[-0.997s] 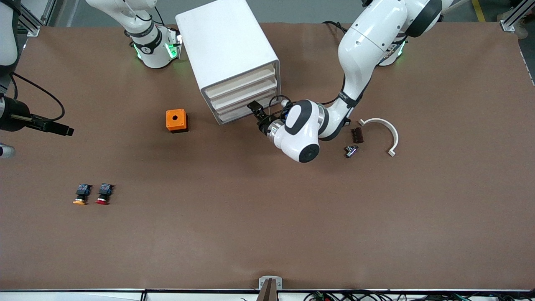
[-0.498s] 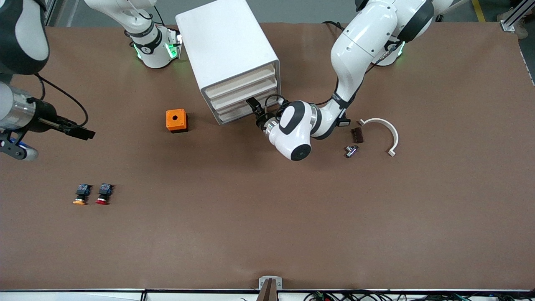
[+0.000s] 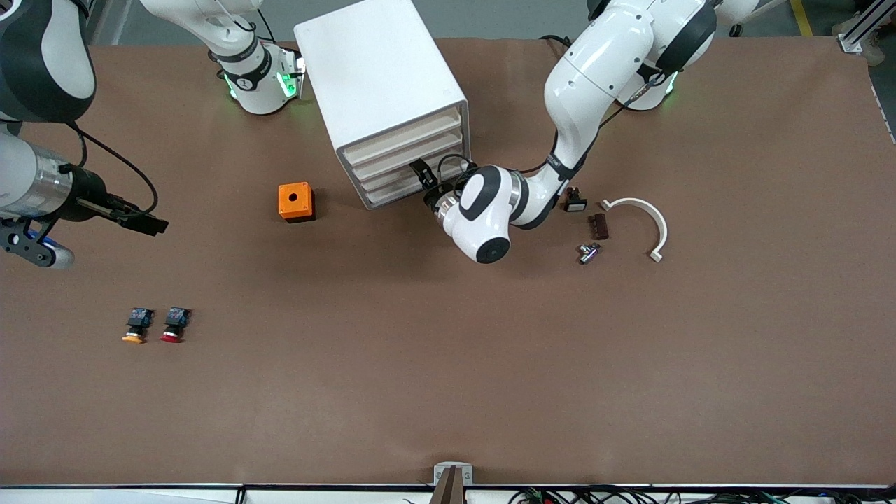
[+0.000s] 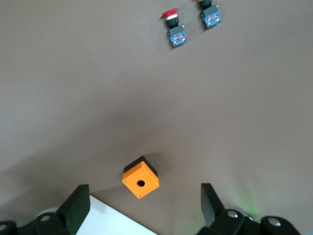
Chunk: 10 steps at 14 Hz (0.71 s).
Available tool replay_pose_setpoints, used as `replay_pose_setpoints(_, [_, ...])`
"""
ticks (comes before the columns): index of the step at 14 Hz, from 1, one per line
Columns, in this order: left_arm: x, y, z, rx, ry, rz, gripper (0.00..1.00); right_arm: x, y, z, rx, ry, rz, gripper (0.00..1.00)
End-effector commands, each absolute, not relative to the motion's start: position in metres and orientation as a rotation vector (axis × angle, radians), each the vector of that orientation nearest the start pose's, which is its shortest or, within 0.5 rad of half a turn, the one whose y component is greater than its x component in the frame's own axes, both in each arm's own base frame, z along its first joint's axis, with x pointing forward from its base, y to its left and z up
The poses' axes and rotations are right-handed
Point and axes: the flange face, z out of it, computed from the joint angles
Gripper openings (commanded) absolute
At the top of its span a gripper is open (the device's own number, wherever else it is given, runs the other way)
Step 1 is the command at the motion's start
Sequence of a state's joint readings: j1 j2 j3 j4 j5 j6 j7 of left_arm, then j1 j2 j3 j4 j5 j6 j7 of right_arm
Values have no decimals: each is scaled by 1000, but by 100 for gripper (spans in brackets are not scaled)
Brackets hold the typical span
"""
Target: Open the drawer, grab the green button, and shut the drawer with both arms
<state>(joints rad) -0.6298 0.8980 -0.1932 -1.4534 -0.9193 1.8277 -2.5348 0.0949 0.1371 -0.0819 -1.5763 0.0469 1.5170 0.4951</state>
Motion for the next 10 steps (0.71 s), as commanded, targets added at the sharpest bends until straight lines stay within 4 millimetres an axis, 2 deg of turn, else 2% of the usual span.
replay_pose_setpoints(1, [429, -538, 159, -964, -2074, 1183, 72, 582, 20, 542, -3045, 766, 316, 100])
replay_pose_setpoints(2, [425, -542, 159, -974, -2069, 1179, 68, 582, 24, 541, -3047, 760, 319, 100])
replay_pose_setpoints(4, [421, -545, 158, -985, -2068, 1177, 47, 581, 33, 540, -3042, 808, 318, 100])
replay_pose_setpoints(5, [416, -551, 158, -985, -2069, 1184, 29, 581, 41, 538, -3040, 828, 318, 100])
replay_pose_setpoints(6, [414, -554, 159, -977, -2067, 1198, 20, 581, 49, 538, -3042, 841, 315, 100])
replay_pose_setpoints(7, [417, -553, 162, -978, -2072, 1207, 4, 581, 58, 538, -3046, 855, 307, 100])
replay_pose_setpoints(8, [422, -551, 165, -990, -2076, 1217, 0, 581, 67, 538, -3042, 881, 295, 100])
replay_pose_setpoints(10, [429, -547, 163, -1020, -2082, 1230, 0, 581, 86, 538, -3035, 923, 274, 100])
